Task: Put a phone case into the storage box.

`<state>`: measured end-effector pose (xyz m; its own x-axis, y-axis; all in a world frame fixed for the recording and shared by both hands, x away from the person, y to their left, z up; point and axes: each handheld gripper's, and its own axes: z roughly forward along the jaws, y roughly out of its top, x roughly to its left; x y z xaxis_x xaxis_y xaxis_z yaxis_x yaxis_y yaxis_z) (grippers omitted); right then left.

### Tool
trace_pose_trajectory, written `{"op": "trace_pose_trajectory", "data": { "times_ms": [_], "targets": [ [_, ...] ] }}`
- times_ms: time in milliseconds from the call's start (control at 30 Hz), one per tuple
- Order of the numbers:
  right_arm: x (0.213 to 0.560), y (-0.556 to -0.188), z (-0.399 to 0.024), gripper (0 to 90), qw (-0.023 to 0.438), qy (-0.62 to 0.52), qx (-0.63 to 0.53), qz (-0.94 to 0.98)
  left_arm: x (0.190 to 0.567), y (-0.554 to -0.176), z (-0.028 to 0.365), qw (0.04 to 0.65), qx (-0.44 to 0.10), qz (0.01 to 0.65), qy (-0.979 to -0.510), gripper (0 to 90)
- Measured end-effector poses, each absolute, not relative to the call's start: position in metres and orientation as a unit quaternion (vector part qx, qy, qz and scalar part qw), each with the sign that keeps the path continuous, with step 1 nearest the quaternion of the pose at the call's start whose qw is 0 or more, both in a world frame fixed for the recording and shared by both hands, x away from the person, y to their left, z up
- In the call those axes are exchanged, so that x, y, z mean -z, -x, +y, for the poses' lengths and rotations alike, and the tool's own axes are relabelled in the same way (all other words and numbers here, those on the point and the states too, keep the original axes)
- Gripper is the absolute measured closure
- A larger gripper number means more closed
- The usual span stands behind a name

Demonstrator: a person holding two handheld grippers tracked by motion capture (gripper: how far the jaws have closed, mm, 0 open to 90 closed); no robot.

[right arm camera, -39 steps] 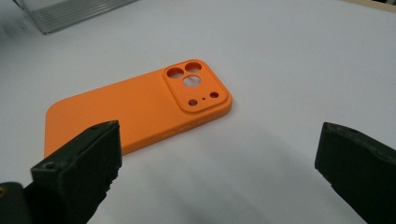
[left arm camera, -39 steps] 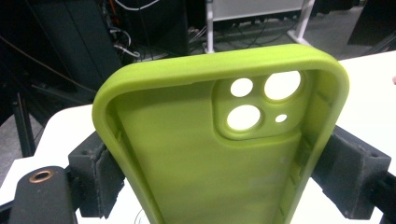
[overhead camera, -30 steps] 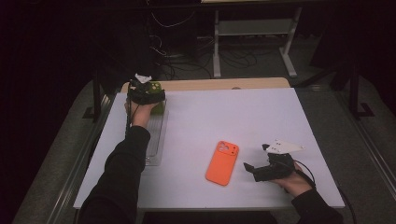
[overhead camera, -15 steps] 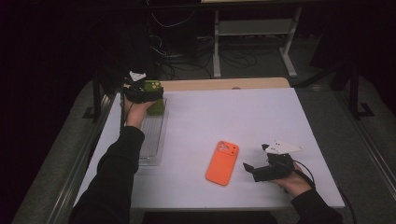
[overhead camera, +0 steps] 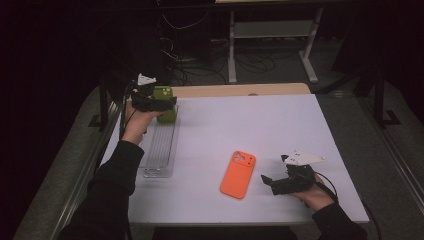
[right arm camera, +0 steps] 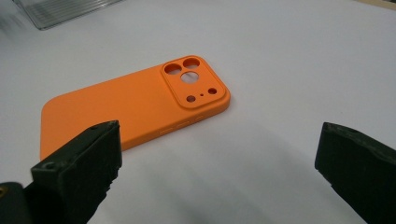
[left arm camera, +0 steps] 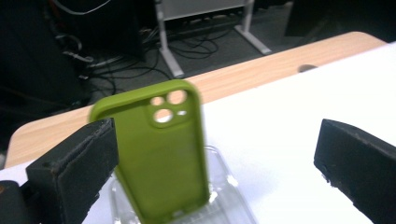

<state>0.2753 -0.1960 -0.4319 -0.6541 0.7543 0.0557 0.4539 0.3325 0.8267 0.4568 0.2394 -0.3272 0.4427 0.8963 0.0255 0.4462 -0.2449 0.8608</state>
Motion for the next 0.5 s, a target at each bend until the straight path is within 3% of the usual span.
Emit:
{"op": "trace_pose_trajectory", "data": {
  "times_ms": [500],
  "targets": [
    [0.43,-0.275,-0.19,0.0,0.173,-0.373,-0.435,0.801,0.327,-0.399,0.211,0.459,-0.21,0.372,-0.779,0.0]
  ]
}}
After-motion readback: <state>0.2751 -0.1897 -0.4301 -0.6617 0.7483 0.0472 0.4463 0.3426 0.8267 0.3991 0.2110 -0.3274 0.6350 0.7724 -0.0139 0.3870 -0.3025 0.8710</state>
